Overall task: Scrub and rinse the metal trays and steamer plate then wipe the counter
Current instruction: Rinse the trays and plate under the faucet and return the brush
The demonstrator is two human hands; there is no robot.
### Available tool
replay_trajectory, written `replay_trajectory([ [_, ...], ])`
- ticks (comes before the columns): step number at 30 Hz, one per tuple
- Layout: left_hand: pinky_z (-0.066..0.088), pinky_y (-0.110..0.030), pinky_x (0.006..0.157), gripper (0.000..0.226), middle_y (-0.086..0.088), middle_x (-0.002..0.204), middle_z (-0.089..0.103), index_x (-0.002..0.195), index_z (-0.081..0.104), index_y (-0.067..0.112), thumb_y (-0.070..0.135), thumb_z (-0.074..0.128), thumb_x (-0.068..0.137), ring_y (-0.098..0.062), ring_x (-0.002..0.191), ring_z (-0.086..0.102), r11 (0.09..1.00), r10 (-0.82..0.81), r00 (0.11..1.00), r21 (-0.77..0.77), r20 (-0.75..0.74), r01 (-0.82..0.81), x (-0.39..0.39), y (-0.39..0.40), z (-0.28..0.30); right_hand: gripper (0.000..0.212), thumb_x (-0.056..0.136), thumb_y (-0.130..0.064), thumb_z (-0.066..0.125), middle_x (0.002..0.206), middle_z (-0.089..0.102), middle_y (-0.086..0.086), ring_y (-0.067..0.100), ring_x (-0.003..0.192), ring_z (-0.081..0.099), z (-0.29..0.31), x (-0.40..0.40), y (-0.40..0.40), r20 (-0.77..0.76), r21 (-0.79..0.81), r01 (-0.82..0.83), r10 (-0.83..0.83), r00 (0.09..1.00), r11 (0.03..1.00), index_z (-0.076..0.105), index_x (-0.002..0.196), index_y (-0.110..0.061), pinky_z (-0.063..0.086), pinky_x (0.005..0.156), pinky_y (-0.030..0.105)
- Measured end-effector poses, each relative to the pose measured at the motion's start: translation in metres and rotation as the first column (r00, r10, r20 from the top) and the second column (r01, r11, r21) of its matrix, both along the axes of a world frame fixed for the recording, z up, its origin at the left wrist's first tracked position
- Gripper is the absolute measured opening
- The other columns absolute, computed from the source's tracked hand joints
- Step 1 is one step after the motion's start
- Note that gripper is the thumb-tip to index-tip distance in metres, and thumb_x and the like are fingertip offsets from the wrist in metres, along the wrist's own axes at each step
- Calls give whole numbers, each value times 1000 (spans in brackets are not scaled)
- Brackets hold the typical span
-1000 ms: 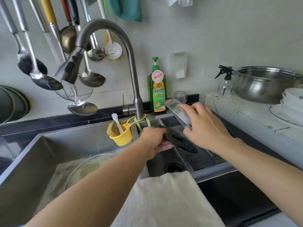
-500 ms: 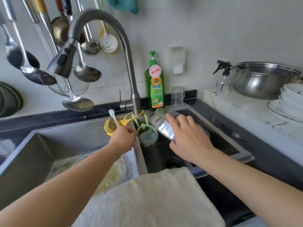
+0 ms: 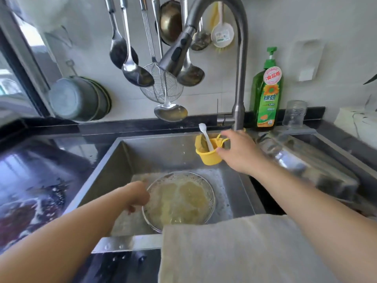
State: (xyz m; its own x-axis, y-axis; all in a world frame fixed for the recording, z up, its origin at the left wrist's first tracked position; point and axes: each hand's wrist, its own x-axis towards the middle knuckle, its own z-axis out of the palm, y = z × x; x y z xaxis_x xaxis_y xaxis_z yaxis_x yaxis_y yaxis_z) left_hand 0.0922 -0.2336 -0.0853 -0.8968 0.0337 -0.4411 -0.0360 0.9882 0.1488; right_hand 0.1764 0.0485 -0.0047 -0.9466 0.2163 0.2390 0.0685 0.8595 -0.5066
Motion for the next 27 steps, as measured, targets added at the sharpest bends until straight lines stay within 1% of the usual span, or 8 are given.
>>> replay_trajectory([
  [4,58,-32,56,23,-10,93,63,115,58,1,16,44,104,-23,68,67,999,44,990,-17,131,-42,-21,-16,-27,39,95,-10,60,128,57,1,21,121,54,-48,-18,-23,-165,-108,-82,63,984,991,61,134,-17,46,103,43],
  [7,61,-34,72,33,-14,110,66,129,56,-1,20,48,104,-20,69,65,982,136,948,85,286,-167,-35,-21,-55,35,95,-8,58,122,58,-2,17,112,56,-56,-30,-16,-247,-95,-78,52,968,992,64,128,-17,49,96,39],
  [9,60,-30,65,24,-14,101,70,115,60,-2,17,51,104,-19,65,67,954,203,907,133,370,-268,-41,-22,-70,33,95,-9,57,119,57,-4,16,108,56,-58,-38,-12,-259,-88,-45,21,966,995,65,125,-17,48,91,35],
  [12,56,-27,55,10,-8,70,63,89,59,5,14,55,89,-15,46,60,919,273,850,138,451,-369,-44,-18,-89,33,95,-9,57,122,54,-3,17,108,58,-63,-42,-5,-221,-135,-23,-7,975,991,64,127,-18,48,89,32],
  [16,52,-28,50,20,-7,52,51,74,57,6,0,47,90,-16,38,49,884,330,808,140,489,-446,-42,-25,-105,35,97,-11,55,124,51,-4,17,108,55,-67,-43,-10,-176,-158,-34,6,984,987,60,131,-19,47,88,32],
  [19,57,-29,48,19,-9,52,53,76,59,1,-1,53,93,-18,39,56,902,326,830,113,453,-416,-46,-17,-94,35,98,-12,56,126,50,-4,17,108,55,-66,-43,-2,-159,-167,-20,-7,987,986,59,133,-19,49,90,33],
  [22,58,-28,50,20,-11,52,60,82,62,-2,2,47,94,-18,43,60,901,331,852,134,406,-413,-48,-11,-76,35,98,-12,57,128,50,-3,17,102,56,-67,-43,3,-153,-190,7,-37,988,982,60,132,-20,50,88,35],
  [27,56,-26,50,30,-16,59,68,78,66,-3,8,45,96,-21,49,61,871,349,899,262,264,-415,-43,-8,-39,41,98,-12,55,130,48,-2,19,99,57,-66,-42,1,-131,-181,-7,-17,991,983,55,137,-24,52,83,37],
])
